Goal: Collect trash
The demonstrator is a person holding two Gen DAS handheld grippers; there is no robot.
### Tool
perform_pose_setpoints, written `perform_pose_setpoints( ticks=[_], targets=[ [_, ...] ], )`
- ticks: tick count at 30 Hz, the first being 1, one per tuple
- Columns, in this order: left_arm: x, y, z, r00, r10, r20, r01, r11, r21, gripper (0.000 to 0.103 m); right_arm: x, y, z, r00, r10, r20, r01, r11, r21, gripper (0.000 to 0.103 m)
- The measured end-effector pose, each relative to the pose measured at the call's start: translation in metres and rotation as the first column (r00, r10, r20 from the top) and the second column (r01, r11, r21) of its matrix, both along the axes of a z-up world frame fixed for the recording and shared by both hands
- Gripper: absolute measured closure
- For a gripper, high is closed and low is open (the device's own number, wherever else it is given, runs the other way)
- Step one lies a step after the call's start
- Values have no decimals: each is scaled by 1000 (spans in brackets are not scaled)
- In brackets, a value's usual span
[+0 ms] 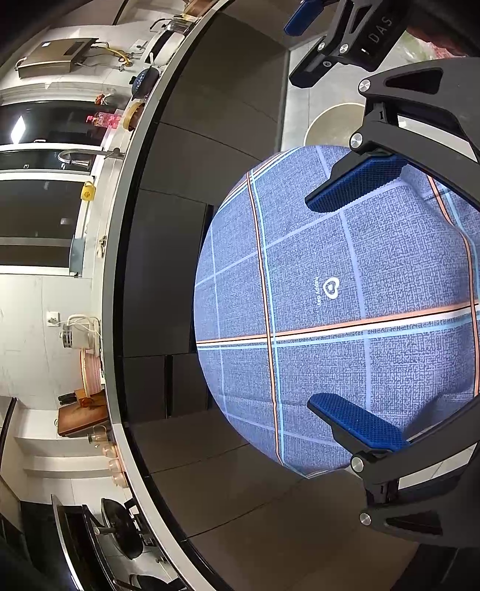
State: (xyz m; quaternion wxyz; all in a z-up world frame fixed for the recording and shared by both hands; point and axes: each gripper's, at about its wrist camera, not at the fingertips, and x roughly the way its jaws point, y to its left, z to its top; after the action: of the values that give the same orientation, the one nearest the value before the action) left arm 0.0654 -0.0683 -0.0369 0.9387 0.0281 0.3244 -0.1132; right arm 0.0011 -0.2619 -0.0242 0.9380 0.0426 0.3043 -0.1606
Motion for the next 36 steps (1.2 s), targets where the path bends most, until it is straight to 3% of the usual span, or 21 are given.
perform_pose_setpoints(
  ticks=[36],
  targets=[
    [0, -1, 0, 1000, 2, -4, -2, 1000, 2, 8, -1, -2, -1, 1000, -16, -8, 16, 1000, -2, 3]
  ],
)
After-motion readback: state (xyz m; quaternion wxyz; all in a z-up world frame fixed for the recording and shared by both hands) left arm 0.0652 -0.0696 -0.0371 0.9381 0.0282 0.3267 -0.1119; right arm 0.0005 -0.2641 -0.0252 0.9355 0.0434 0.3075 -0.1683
